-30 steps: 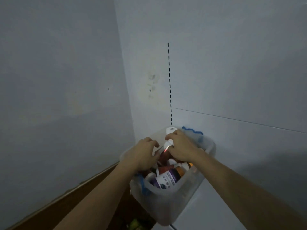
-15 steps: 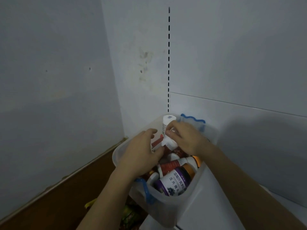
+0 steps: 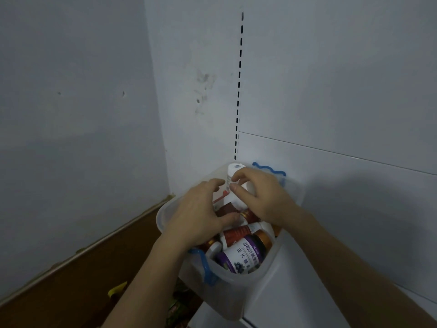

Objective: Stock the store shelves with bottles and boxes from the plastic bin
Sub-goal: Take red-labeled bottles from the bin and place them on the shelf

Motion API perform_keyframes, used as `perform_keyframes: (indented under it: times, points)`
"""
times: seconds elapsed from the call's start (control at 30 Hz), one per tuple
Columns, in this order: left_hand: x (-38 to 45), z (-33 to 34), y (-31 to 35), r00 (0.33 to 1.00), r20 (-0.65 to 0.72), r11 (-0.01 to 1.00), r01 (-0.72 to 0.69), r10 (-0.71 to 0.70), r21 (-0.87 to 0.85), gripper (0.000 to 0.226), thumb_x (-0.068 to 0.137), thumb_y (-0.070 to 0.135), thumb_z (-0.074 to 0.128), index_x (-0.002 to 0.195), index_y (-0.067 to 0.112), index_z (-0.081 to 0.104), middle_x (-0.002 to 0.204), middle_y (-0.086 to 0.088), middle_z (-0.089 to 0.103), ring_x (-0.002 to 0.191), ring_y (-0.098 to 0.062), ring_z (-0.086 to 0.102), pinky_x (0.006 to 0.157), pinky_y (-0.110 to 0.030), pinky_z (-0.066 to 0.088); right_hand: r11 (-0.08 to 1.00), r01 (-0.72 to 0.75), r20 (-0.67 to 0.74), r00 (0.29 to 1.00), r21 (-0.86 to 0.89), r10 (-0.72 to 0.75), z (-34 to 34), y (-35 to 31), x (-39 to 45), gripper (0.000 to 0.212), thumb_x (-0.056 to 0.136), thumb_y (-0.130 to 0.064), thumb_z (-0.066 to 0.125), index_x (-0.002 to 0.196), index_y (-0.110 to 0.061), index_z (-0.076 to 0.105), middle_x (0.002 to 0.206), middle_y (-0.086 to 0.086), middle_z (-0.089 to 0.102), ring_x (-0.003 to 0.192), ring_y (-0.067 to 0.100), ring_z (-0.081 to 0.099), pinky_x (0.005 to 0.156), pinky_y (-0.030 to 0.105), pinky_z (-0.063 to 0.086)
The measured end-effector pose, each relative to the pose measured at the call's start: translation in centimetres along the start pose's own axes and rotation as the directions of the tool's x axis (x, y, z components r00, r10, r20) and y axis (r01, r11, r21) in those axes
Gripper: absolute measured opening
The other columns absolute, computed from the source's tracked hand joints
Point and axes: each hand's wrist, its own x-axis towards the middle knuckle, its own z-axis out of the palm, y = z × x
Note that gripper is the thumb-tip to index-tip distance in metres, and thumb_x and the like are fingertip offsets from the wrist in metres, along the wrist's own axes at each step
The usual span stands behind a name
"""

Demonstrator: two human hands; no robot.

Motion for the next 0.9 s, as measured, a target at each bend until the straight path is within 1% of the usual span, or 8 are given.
perform_keyframes:
  times: [0.13,0.23,0.33,0.4,0.57,0.73,0.83,0.9]
  points:
    - [-0.1,-0.3,0.0,0.998,0.008,0.997,-0.069,0.069,-0.032,0.081,0.076,0.058,0.077,0.143,0.035,0.039,0.134,0.013,0.054,0.106,-0.001,0.05,0.082,-0.012,0.04,0.972,-0.061,-0.097,0.992,0.226,0.085,-0.4,-0.4,0.3,0.022,0.093,-0.044,0.062,0.1,-0.024,0.067,0.094,-0.007,0.07,0.085,0.006,0.067,0.071,0.017,0.052]
    - [-0.2,-0.5,0.4,0.994,0.025,0.992,-0.106,0.108,-0.065,0.072,0.08,0.051,0.077,0.14,0.035,0.041,0.119,0.017,0.056,0.092,0.002,0.057,0.078,-0.011,0.047,0.893,-0.182,0.009,0.981,0.412,0.196,-0.8,-0.8,0.5,0.021,0.099,-0.038,0.059,0.103,-0.02,0.068,0.095,0.0,0.072,0.081,0.011,0.07,0.069,0.026,0.057]
    - [-0.6,-0.6,0.4,0.99,-0.056,0.984,-0.137,0.131,-0.114,0.06,0.081,0.054,0.071,0.134,0.041,0.043,0.106,0.023,0.058,0.088,0.007,0.06,0.072,-0.011,0.048,0.687,-0.282,0.161,0.958,0.669,0.236,-1.4,-0.9,0.6,0.041,0.103,-0.047,0.041,0.114,-0.016,0.067,0.106,0.007,0.071,0.089,0.016,0.072,0.074,0.034,0.061]
    - [-0.8,-0.7,0.3,0.986,-0.14,0.98,-0.108,0.085,-0.165,0.061,0.08,0.063,0.063,0.133,0.04,0.044,0.103,0.021,0.06,0.085,0.005,0.062,0.066,-0.011,0.049,0.625,-0.259,0.104,0.956,0.737,0.273,-1.3,-0.3,0.9,0.051,0.103,-0.05,0.033,0.116,-0.013,0.065,0.106,0.011,0.071,0.09,0.022,0.072,0.077,0.04,0.061]
    - [-0.9,-0.6,-0.1,0.958,-0.279,0.984,0.013,-0.063,-0.177,0.055,0.088,0.056,0.062,0.135,0.033,0.047,0.101,0.019,0.057,0.081,0.0,0.06,0.063,-0.011,0.042,0.851,-0.162,-0.216,0.928,0.5,0.304,-0.4,1.4,0.9,0.035,0.109,-0.02,0.035,0.098,-0.014,0.068,0.086,0.01,0.068,0.068,0.01,0.06,0.06,0.023,0.05]
    - [-0.7,-0.5,-0.3,0.956,-0.281,0.978,0.028,-0.087,-0.208,0.048,0.086,0.056,0.061,0.125,0.029,0.054,0.095,0.013,0.06,0.077,-0.004,0.06,0.063,-0.016,0.043,0.932,-0.193,-0.108,0.966,0.306,0.235,0.1,1.7,0.3,0.015,0.103,-0.022,0.051,0.105,-0.016,0.065,0.088,-0.008,0.068,0.075,0.003,0.064,0.065,0.023,0.054]
    - [-0.7,-0.5,-0.2,0.943,-0.304,0.955,0.041,-0.134,-0.295,0.043,0.091,0.051,0.059,0.126,0.026,0.051,0.093,0.01,0.06,0.074,-0.007,0.062,0.063,-0.023,0.05,0.97,-0.207,-0.029,0.978,-0.129,0.205,0.6,1.2,0.3,0.019,0.097,-0.026,0.06,0.116,-0.026,0.059,0.113,-0.008,0.064,0.101,0.007,0.06,0.083,0.024,0.052]
    - [-0.9,-0.7,0.0,0.938,-0.31,0.941,0.043,-0.154,-0.336,0.038,0.095,0.047,0.057,0.127,0.029,0.048,0.094,0.009,0.06,0.077,-0.01,0.063,0.068,-0.034,0.058,0.898,-0.119,0.101,0.979,-0.423,0.178,1.0,0.6,0.9,0.034,0.096,-0.035,0.059,0.128,-0.031,0.052,0.131,-0.005,0.054,0.122,0.016,0.046,0.104,0.039,0.043]
